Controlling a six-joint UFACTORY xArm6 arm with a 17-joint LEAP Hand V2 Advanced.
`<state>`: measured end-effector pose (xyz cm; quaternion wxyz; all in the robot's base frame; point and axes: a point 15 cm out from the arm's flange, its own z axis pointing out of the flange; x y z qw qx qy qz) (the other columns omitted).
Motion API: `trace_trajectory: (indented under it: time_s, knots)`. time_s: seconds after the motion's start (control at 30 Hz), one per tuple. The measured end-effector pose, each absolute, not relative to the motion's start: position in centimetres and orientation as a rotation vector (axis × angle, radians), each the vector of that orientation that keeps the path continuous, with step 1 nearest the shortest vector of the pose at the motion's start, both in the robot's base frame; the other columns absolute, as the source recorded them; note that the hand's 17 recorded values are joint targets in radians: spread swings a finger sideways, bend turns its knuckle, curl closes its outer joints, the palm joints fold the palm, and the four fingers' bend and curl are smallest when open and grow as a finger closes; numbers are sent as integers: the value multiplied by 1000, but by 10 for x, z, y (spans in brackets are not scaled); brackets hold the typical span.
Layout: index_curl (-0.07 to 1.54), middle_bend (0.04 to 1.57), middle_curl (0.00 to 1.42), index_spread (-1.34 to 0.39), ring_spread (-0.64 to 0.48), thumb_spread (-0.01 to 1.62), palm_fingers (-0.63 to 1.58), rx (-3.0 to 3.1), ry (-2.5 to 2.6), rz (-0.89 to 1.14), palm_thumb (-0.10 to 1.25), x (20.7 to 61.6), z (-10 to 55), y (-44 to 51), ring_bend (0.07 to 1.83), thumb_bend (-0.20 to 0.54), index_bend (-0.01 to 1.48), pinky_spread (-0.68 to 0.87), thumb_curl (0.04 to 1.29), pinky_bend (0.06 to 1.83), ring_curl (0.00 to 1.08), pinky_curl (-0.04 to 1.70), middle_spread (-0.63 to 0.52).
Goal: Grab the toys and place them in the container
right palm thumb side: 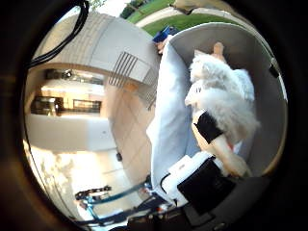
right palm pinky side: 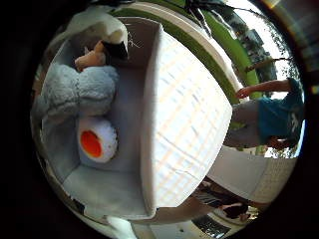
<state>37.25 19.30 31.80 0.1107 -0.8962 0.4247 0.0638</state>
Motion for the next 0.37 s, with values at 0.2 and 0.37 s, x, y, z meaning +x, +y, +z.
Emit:
trace_trajectory:
  time_s: [0.2,0.37]
  knots:
    - [203,133,307,-423,319,1108,-29,-2611,1255,162,741,367,341,174,438,-28,234,510,455,739,318,480,124]
    - [236,148,290,-415,314,1105,-6,-2610,1322,219,745,348,353,147,428,-27,222,503,450,701,315,444,119]
